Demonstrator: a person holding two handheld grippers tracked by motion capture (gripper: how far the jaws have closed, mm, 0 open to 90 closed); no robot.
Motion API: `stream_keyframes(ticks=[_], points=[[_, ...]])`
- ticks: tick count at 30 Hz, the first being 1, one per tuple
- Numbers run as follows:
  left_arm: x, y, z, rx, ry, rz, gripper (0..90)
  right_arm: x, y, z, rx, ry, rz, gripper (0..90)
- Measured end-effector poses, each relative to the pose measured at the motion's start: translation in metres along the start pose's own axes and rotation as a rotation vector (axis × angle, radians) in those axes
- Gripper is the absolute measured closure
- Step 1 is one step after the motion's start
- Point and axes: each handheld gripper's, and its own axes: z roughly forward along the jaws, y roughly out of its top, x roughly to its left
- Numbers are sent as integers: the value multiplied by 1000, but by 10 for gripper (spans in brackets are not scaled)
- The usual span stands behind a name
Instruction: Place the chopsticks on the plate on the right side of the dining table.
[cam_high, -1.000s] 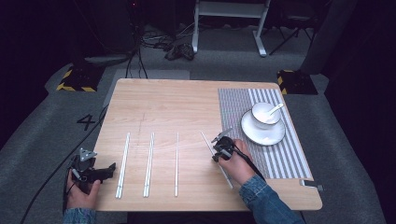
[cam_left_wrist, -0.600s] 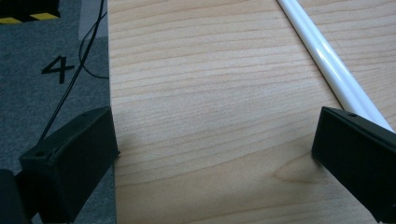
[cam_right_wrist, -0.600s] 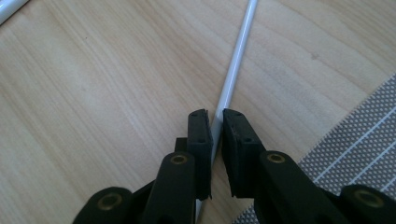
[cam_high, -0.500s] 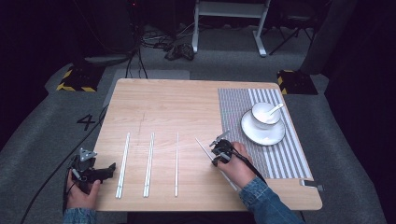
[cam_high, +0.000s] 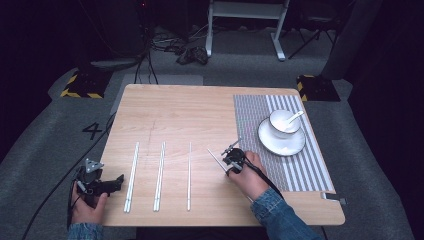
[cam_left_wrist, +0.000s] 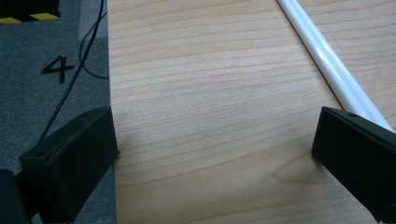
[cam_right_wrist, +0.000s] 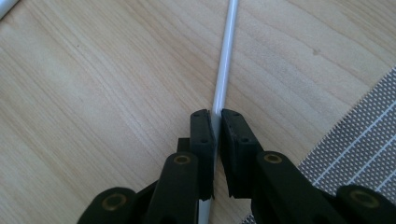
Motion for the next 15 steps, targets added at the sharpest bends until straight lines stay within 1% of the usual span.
stream_keyframes(ticks=[2, 4, 11, 15], points=[[0, 0, 0, 0, 0, 0, 1, 0, -1, 0, -6, -2, 8, 845], [0, 0, 0, 0, 0, 0, 1, -2, -3, 0, -20, 7, 39, 855], [0, 0, 0, 0, 1, 0, 1, -3, -5, -1, -28, 17, 34, 856], [0, 0, 0, 0, 1, 0, 1, -4, -5, -7, -50, 14, 30, 856]])
